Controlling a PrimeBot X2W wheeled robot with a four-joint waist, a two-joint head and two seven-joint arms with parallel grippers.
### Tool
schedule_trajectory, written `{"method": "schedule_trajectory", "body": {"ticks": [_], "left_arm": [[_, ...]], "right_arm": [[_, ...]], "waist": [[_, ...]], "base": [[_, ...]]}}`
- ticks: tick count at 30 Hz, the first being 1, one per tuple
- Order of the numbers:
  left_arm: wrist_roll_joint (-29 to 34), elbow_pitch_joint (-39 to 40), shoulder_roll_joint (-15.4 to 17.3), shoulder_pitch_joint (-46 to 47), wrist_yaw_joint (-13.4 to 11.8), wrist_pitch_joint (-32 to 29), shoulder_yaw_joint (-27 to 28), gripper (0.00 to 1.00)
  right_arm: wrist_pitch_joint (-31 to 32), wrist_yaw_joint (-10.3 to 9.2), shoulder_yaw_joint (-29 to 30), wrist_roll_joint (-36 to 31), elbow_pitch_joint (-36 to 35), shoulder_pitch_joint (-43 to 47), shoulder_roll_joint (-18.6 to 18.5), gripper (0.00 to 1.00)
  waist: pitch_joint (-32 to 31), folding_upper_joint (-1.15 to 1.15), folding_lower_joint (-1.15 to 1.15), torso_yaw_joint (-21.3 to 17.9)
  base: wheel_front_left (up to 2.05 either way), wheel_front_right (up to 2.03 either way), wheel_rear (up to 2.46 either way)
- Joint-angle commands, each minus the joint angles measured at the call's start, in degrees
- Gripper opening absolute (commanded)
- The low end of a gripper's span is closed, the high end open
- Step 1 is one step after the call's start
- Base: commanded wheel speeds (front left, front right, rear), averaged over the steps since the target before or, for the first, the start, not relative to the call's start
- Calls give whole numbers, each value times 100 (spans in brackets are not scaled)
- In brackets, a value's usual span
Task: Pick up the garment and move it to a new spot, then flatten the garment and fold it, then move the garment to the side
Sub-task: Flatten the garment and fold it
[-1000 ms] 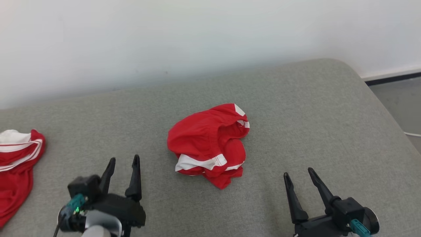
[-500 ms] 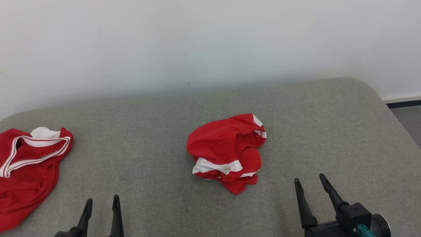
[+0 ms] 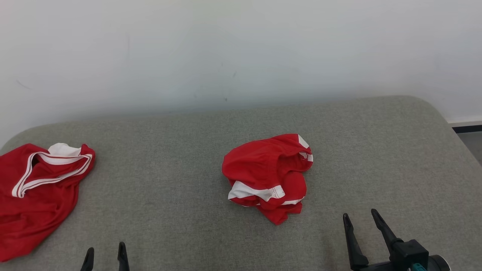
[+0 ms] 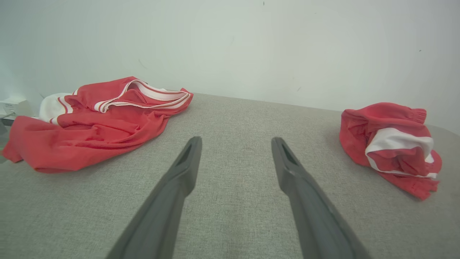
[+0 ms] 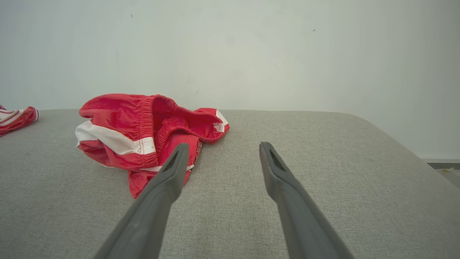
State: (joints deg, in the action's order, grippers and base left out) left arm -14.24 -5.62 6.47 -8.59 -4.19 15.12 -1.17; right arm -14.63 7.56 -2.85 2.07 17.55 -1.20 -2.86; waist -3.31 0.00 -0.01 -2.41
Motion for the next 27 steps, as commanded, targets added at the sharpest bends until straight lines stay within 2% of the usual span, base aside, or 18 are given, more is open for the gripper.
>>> {"method": "schedule_trajectory", "body": {"ticks": [1,18,23,27], "left_arm": [[17,32,-15,-48,19,5,33,100],[141,-100,-115,53,101,5,73,100],[240,-218,-59,262,126,-15,-3,100],[250,-187,-60,654,108,-341,-118,100]], "right_arm": [[-16,-14,12,-20,-2,13,-4,100],[-39,-14,-67,72,16,-65,-4,100],[-45,-14,-161,99,33,-116,-4,100],[-41,-14,-237,141,31,-182,-5,100]], "waist": [[7,0,1,26],[53,0,1,40],[94,0,1,-107],[175,0,1,-322]], "base": [[0,0,0],[0,0,0],[0,0,0],[0,0,0]]}}
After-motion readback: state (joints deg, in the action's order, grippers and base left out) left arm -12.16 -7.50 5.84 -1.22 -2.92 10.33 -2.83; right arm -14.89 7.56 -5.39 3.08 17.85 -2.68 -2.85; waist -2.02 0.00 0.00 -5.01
